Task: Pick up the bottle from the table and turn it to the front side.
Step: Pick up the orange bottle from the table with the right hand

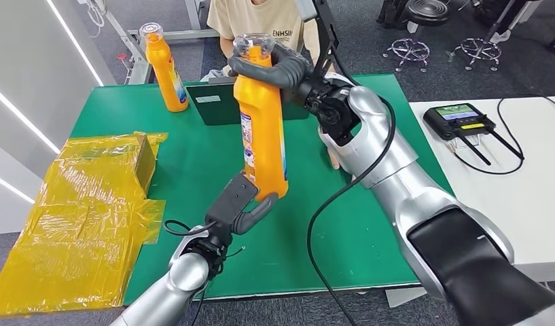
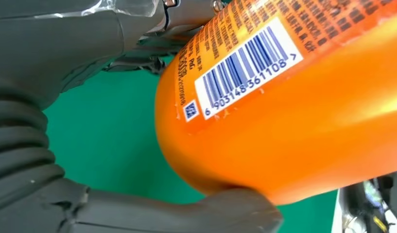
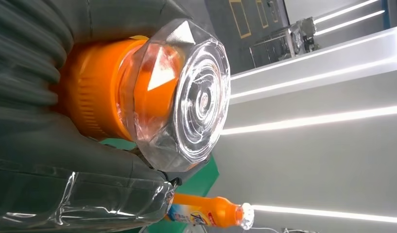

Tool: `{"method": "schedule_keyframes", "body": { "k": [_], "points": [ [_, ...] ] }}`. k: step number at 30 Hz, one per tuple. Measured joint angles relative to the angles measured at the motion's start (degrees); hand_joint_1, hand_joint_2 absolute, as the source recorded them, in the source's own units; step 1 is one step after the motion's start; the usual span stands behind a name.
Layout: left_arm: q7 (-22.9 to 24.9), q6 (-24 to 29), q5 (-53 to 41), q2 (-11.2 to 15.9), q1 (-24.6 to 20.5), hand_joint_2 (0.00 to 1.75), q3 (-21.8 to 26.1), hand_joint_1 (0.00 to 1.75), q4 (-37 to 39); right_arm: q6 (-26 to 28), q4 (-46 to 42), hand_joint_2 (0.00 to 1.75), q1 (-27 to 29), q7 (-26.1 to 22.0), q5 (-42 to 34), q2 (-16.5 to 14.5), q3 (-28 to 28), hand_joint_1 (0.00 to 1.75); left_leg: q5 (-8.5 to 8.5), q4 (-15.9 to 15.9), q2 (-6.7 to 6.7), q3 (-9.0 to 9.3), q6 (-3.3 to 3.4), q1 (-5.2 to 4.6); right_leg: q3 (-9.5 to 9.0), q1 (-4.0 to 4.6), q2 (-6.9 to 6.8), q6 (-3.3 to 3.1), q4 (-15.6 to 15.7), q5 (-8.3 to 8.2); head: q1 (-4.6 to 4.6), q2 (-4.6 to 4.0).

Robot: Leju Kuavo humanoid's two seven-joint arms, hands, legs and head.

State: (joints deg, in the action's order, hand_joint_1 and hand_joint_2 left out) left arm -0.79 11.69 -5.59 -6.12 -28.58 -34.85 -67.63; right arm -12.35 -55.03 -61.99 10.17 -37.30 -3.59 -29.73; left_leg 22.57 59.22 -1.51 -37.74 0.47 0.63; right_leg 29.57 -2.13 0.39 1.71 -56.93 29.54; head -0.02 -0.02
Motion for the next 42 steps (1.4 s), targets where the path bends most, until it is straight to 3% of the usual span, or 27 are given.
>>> {"method": "schedule_keyframes", "body": {
  "k": [20,23,24,27,31,35,39,42],
  "points": [
    [-0.6,-0.9,2.9,0.9,-0.6,1.75,-4.3,1.75,1.6,0.9,-6.8,1.75,2.5,-1.5,-1.8,2.9,3.7,1.75,0.00,0.0,0.01,0.00,0.00,0.00,0.01,0.00,0.02,0.04,0.0,-0.02,-0.01,0.00],
    [-0.9,-0.8,3.2,1.0,-0.7,1.75,-4.3,0.46,1.6,0.3,-6.7,1.75,2.6,-2.0,-1.8,3.0,4.0,1.75,0.00,0.0,0.01,0.00,0.00,0.00,0.00,0.00,0.03,0.04,0.0,-0.02,0.00,0.00],
    [-1.0,-0.7,3.3,1.0,-0.8,1.31,-4.3,0.02,1.6,0.1,-6.6,1.75,2.6,-2.2,-1.7,3.0,4.0,1.75,0.00,0.0,0.02,-0.01,0.00,0.00,0.00,0.00,0.03,0.04,0.0,-0.02,0.00,0.00],
    [-1.3,0.6,4.2,1.5,-0.8,0.00,-4.3,0.00,1.6,-0.6,-6.0,1.75,2.7,-2.9,-1.5,3.0,4.0,1.75,0.00,0.0,0.01,-0.01,0.00,0.00,-0.01,0.00,0.02,0.04,0.0,-0.02,0.00,0.00],
    [-2.7,6.8,2.7,3.1,-0.8,0.00,-2.6,0.00,1.6,-1.0,-5.3,1.75,2.9,-3.5,-0.3,3.1,4.0,1.75,0.00,0.0,0.02,-0.01,0.00,0.00,-0.01,0.02,0.04,0.04,0.0,-0.02,0.00,0.00],
    [-1.9,13.9,-5.2,6.3,-1.0,0.00,3.1,0.00,1.6,-1.7,-5.2,1.75,3.2,-3.4,1.2,3.4,4.0,1.75,-0.01,0.0,0.03,0.00,-0.01,0.01,0.01,0.07,0.05,0.03,-0.1,-0.02,0.00,0.00],
    [2.0,15.1,-16.1,10.2,-1.4,0.00,10.7,0.00,2.0,-2.4,-5.7,1.75,3.3,-2.6,1.6,3.6,3.9,1.75,-0.01,0.0,0.08,0.01,-0.02,0.04,0.05,0.08,0.09,0.02,-0.1,-0.01,-0.01,0.00],
    [2.7,14.6,-19.2,12.8,-1.3,0.00,16.0,0.00,2.6,-2.4,-6.5,1.75,3.3,-2.1,1.9,4.0,3.9,1.75,-0.01,0.0,0.11,0.00,-0.02,0.08,0.07,0.07,0.11,0.02,-0.1,-0.01,0.00,0.00]
  ]
}}
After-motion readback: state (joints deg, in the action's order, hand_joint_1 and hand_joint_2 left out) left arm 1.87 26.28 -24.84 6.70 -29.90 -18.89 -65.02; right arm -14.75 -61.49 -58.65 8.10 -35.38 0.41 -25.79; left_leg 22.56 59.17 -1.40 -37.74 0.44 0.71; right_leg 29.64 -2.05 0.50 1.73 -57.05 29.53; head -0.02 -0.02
